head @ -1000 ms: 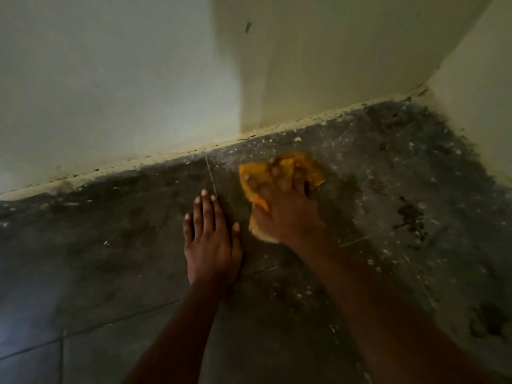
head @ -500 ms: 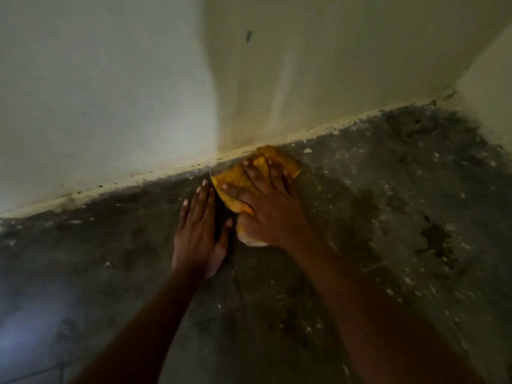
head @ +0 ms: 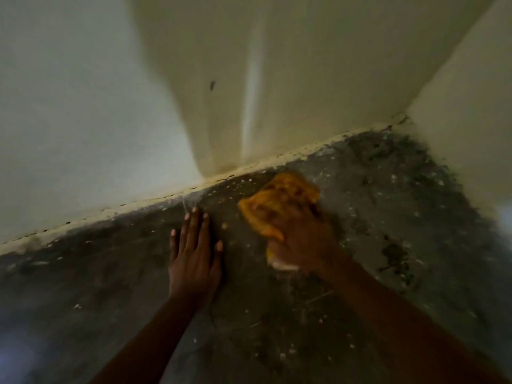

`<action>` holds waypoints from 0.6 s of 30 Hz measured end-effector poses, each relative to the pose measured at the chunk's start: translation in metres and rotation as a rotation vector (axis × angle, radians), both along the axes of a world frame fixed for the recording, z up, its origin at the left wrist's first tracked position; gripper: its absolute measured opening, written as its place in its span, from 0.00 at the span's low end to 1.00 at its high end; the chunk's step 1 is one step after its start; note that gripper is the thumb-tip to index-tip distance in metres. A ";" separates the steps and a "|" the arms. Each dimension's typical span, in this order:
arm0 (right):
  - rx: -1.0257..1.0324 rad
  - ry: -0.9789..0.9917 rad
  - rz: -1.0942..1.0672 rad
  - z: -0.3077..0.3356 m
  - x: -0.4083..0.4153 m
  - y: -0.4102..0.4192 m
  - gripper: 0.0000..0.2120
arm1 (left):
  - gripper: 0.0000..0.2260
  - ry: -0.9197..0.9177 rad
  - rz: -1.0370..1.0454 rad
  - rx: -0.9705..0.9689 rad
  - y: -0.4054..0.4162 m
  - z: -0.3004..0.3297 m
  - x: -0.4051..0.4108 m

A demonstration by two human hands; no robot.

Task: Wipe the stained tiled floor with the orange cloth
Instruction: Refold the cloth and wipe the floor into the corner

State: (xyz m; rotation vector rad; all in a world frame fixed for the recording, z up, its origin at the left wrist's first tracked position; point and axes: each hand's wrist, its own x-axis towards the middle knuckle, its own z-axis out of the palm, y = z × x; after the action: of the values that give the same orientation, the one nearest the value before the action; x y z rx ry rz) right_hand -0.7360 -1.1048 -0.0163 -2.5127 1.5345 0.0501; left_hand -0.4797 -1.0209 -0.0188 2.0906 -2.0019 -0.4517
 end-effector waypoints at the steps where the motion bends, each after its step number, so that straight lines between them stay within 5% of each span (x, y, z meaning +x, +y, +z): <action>1: -0.002 0.036 -0.145 -0.001 -0.026 -0.018 0.38 | 0.33 0.020 -0.065 0.001 -0.010 0.001 -0.019; 4: 0.083 -0.082 -0.705 0.008 -0.053 -0.076 0.39 | 0.33 0.003 -0.253 -0.031 -0.048 0.007 -0.078; 6: 0.067 -0.116 -0.804 0.010 -0.045 -0.088 0.38 | 0.33 0.020 -0.255 0.006 -0.074 0.010 -0.111; 12: -0.224 -0.021 -0.041 -0.006 -0.125 -0.039 0.35 | 0.35 0.074 -0.100 0.045 -0.098 0.008 -0.160; 14: -0.319 0.030 -0.274 -0.004 -0.164 -0.069 0.36 | 0.35 0.010 -0.097 0.047 -0.093 0.002 -0.165; 16: -0.127 -0.002 -0.737 0.005 -0.176 -0.108 0.41 | 0.34 -0.079 -0.125 0.006 -0.085 -0.007 -0.166; 18: -0.049 -0.042 -0.962 0.005 -0.156 -0.136 0.42 | 0.32 -0.139 -0.144 -0.040 -0.082 -0.015 -0.164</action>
State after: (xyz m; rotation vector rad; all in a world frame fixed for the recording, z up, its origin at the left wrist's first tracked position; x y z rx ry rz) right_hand -0.8923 -1.2405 -0.0111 -1.5361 2.5362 -0.1789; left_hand -0.6432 -1.1029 -0.0333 2.0132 -2.2296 -0.2944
